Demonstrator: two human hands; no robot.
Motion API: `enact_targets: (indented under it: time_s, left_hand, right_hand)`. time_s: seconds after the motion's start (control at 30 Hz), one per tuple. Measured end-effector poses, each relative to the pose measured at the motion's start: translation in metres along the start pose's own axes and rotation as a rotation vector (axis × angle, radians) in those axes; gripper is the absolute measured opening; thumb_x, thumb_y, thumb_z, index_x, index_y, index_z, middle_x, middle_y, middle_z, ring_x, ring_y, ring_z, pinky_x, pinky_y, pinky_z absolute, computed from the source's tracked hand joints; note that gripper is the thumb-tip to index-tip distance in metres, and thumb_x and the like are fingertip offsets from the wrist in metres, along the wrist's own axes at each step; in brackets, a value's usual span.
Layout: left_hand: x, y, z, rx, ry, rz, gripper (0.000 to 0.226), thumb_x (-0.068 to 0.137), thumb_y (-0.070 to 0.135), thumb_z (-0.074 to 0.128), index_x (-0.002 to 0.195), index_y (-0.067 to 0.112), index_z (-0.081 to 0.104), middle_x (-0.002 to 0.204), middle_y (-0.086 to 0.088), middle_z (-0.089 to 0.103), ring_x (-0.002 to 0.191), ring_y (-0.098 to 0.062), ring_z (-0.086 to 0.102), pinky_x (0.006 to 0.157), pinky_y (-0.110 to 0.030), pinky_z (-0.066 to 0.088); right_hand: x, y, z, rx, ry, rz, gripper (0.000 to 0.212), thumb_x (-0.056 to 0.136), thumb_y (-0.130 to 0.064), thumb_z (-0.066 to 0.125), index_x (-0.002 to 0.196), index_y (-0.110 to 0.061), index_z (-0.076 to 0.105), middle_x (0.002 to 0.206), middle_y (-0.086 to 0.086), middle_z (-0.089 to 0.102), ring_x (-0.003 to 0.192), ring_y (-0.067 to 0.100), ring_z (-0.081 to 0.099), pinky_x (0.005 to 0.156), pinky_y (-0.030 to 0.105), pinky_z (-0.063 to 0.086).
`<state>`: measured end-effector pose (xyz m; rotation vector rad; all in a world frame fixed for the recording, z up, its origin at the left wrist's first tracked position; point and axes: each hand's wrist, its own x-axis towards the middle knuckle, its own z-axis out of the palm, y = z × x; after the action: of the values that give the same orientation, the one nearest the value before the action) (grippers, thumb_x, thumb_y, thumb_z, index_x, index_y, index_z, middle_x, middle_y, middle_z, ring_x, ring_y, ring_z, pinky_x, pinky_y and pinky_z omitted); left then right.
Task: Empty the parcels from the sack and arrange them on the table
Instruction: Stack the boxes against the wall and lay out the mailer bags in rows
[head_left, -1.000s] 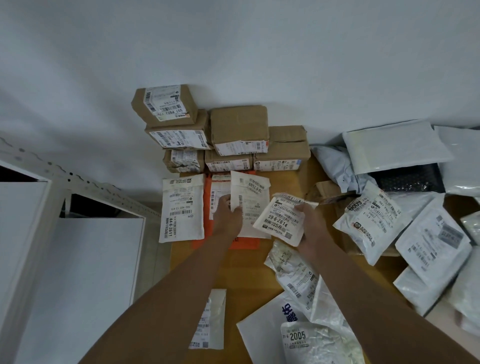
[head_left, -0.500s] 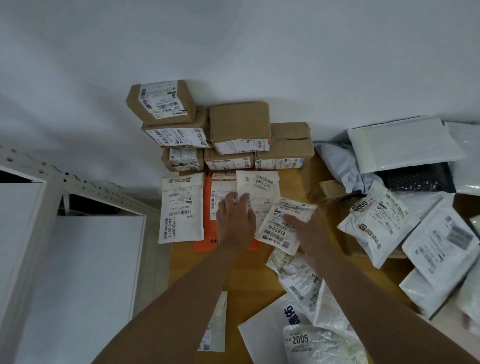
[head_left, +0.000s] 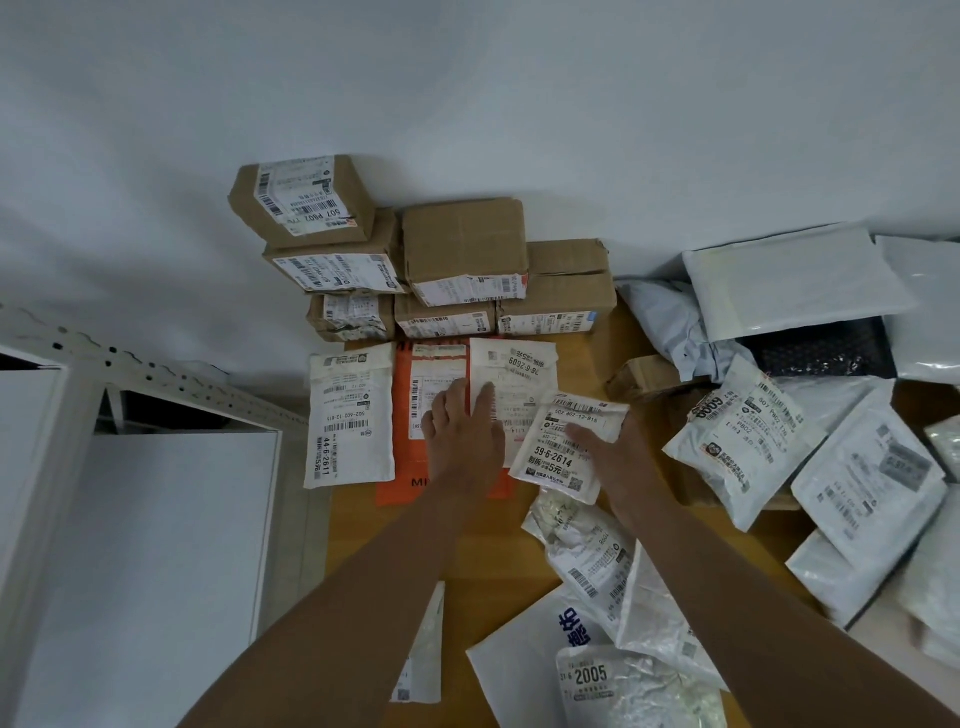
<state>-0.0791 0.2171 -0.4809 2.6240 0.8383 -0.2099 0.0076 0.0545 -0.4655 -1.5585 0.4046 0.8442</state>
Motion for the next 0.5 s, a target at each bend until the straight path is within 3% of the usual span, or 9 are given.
enact_targets:
  time_s: [0.1, 0.27, 0.5]
  left_hand:
    - [-0.01, -0.004, -0.003, -0.029, -0.062, 0.115, 0.058, 0.09, 0.034, 0.05, 0.146, 0.031, 0.035, 0.155, -0.006, 0.017, 0.144, -0.028, 0.01, 0.117, -0.047, 0.014]
    - [-0.018, -0.019, 0.001, 0.085, -0.114, 0.298, 0.053, 0.09, 0.049, 0.05, 0.141, 0.033, 0.046, 0.158, -0.009, 0.02, 0.147, -0.033, 0.008, 0.119, -0.05, 0.005]
    - [-0.008, -0.011, 0.002, 0.17, -0.129, 0.291, 0.053, 0.094, 0.047, 0.051, 0.142, 0.026, 0.044, 0.156, -0.009, 0.023, 0.147, -0.032, 0.009, 0.118, -0.048, 0.005]
  right_hand:
    - [-0.002, -0.003, 0.002, -0.036, 0.028, -0.032, 0.037, 0.085, -0.012, 0.075, 0.115, -0.02, 0.056, 0.105, 0.007, 0.073, 0.087, 0.024, 0.074, 0.076, 0.049, 0.06]
    - [-0.005, -0.003, 0.005, -0.122, 0.081, -0.071, 0.036, 0.088, -0.016, 0.072, 0.119, -0.02, 0.056, 0.104, 0.002, 0.072, 0.084, 0.02, 0.073, 0.06, 0.03, 0.06]
    - [-0.007, 0.001, 0.001, -0.151, 0.072, -0.098, 0.038, 0.086, -0.02, 0.074, 0.119, -0.021, 0.055, 0.104, 0.003, 0.073, 0.085, 0.018, 0.074, 0.073, 0.042, 0.062]
